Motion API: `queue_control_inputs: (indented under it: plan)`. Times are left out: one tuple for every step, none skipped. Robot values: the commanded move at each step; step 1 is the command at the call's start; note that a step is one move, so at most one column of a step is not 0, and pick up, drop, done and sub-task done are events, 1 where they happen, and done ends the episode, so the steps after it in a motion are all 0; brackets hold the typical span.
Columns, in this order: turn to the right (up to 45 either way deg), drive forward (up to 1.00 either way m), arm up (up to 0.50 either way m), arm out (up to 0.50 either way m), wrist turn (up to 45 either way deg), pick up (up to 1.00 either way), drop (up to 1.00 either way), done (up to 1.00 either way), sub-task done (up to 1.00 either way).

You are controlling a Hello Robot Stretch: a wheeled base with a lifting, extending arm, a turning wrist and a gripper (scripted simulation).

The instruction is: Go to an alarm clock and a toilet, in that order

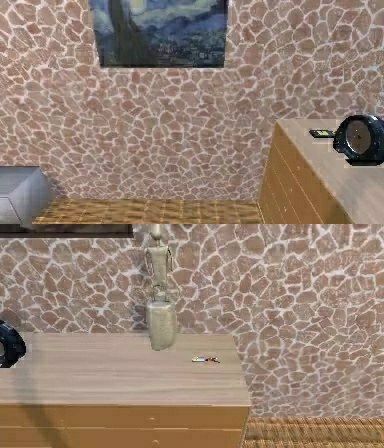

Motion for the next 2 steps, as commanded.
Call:
queue_control_inputs:
  plan:
    - [-45.0,0.00,0.00,0.00,0.0,0.00,0.00,0.00,0.00]
    - [-45.0,0.00,0.00,0.00,0.0,0.00,0.00,0.00,0.00]
